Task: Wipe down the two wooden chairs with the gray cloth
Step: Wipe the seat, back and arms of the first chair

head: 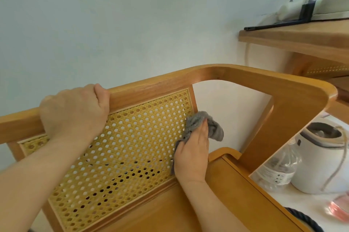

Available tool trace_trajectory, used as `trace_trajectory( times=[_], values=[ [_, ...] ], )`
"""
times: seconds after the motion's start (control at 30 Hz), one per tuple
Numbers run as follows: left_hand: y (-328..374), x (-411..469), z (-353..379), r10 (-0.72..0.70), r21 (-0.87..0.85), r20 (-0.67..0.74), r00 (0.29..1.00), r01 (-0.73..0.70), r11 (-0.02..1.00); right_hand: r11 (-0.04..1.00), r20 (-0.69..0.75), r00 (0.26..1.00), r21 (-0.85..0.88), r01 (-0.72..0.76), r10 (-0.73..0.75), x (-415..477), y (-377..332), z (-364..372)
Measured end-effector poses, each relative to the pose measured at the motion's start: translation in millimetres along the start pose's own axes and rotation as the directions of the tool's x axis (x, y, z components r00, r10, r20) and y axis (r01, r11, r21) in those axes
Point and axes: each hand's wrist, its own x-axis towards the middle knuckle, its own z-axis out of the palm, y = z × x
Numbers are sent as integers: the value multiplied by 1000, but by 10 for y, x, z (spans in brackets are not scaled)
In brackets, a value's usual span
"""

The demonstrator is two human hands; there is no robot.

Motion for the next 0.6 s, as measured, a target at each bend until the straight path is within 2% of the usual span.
trace_trajectory(
  times=[0.07, 0.13, 0.2, 0.3, 0.43, 0.5, 0.6],
  values=[
    [-11, 5, 3, 6, -2, 11, 1000, -6, 1000, 992, 92, 991, -96, -86, 95, -225, 141, -57],
    [-12, 8, -9, 11, -18, 14, 1000, -11, 1000, 982, 136, 976, -100, -160, 173, -286, 141, -114],
    [-17, -1, -10, 10, -17, 6, 1000, -10, 1000, 998, 75, 995, -31, -56, 58, -162, -106, -121],
    [-15, -1, 19, 21, 9, 8, 1000, -21, 1000, 972, 13, 972, 21, 235, -235, 234, -655, -102],
    [-27, 31, 46, 40, 2, 2, 999, -40, 999, 950, 0, 951, -35, 310, -310, 203, -677, 22],
    [-48, 14, 41, 38, -5, -9, 999, -38, 999, 895, 78, 904, -133, 426, -419, -110, -442, 46],
    [-11, 3, 15, 38, 2, -1, 999, -38, 999, 724, 182, 767, -255, 641, -615, 52, -136, -104]
  ],
)
